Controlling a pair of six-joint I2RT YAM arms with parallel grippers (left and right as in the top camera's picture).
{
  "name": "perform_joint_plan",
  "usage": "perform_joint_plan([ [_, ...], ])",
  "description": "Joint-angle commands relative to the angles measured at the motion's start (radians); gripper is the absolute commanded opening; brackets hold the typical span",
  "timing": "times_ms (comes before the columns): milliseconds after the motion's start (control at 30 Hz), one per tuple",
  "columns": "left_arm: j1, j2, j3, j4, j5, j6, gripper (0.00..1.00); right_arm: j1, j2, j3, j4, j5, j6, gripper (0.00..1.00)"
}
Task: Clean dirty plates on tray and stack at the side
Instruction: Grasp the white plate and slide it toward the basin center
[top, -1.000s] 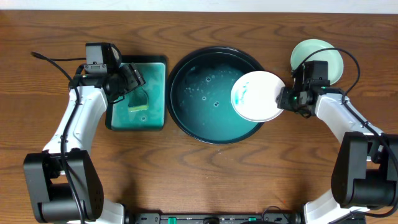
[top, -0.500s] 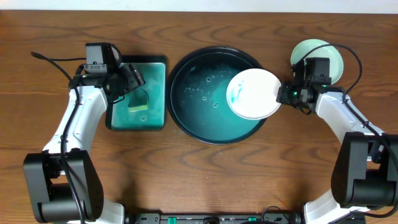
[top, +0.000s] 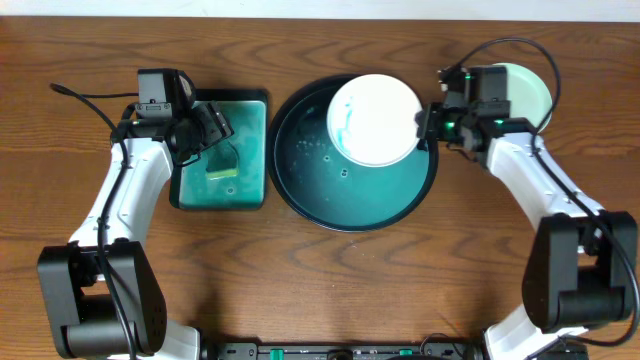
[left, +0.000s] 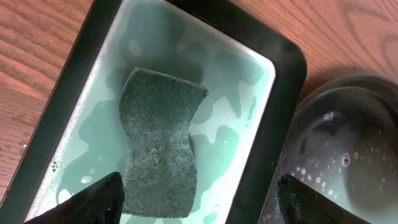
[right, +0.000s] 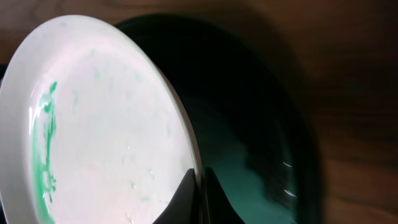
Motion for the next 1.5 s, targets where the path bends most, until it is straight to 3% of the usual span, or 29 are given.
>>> perform_joint_plan([
  [0, -0.003, 0.002, 0.003, -0.003, 0.011, 0.013, 0.79, 0.040, 0.063, 0.012, 0.032, 0.018, 0.037, 0.01],
  [367, -0.003, 0.003, 0.003, -0.003, 0.012, 0.013, 0.79, 0.087, 0.182, 0.012, 0.089, 0.020, 0.056, 0.01],
  [433, -0.003, 0.006, 0.003, -0.003, 0.012, 0.013, 0.69, 0.089, 0.192, 0.012, 0.085, 0.023, 0.056, 0.01],
  [733, -0.060, 0.096, 0.003, 0.028, 0.007, 0.012, 0.69, 0.097, 0.223, 0.012, 0.069, 0.071, 0.056, 0.01],
  [1000, -0.068, 0.193, 0.003, 0.063, -0.286, -0.056, 0.69, 0.098, 0.223, 0.012, 0.053, 0.071, 0.056, 0.01],
  [1467, -0.069, 0.269, 0.003, 0.100, -0.283, -0.055, 0.69, 0.098, 0.223, 0.012, 0.051, 0.071, 0.055, 0.01],
])
